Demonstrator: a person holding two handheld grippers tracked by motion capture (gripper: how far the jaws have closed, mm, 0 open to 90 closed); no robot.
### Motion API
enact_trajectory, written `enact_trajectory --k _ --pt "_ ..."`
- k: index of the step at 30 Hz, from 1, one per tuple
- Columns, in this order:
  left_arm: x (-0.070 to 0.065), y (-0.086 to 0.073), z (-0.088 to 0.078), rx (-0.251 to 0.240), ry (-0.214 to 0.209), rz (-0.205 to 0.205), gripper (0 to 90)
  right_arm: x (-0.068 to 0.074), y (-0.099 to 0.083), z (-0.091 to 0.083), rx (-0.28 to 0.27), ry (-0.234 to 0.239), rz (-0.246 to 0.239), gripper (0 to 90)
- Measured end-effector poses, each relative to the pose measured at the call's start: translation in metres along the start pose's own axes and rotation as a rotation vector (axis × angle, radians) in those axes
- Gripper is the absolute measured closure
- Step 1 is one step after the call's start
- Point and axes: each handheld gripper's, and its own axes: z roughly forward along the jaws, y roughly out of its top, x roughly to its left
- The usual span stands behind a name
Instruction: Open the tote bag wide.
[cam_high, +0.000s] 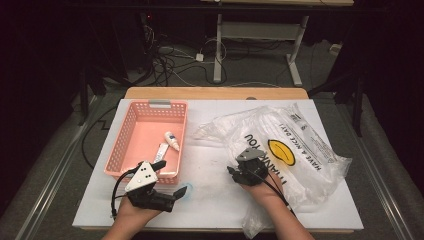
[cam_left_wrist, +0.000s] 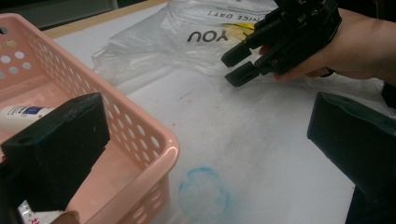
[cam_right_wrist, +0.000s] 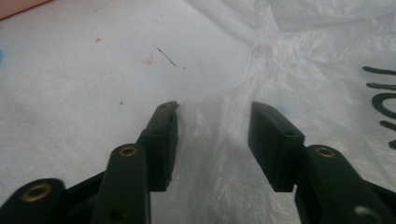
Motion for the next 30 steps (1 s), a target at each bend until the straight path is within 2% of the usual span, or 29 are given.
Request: enact_trajectory --k 1,5,8,10,14,16,21,30 --pt "0.0 0.0 0.0 0.001 0.0 0.0 0.0 0.0 -0.001 0.001 0.005 -0.011 -0.002 60.3" --pt "0.0 0.0 0.001 0.003 -0.002 0.0 0.0 -0.002 -0.002 0.003 0.022 0.012 0.009 70.0" --pt "-0.001 0.0 0.0 0.002 -0.003 0.001 0.0 -0.004 -0.004 0.001 0.014 0.022 0.047 74.1" --pt "-0.001 0.0 0.0 0.001 -0.003 0.0 0.0 -0.008 -0.005 -0.002 -0.002 0.045 0.077 74.5" --pt "0.0 0.0 0.0 0.003 -0.003 -0.002 0.0 -0.013 -0.006 -0.008 -0.014 0.025 0.092 75.5" --pt "-0.001 0.0 0.001 0.003 -0.004 0.001 0.0 -0.014 -0.007 -0.009 -0.021 0.042 0.099 74.0" --pt "0.0 0.0 0.001 0.003 -0.003 -0.001 0.0 -0.015 -0.008 -0.016 -0.054 0.071 0.099 71.5" --pt "0.0 0.001 0.0 0.002 -0.001 0.005 0.0 -0.016 -0.009 -0.019 -0.061 0.082 0.1 69.6"
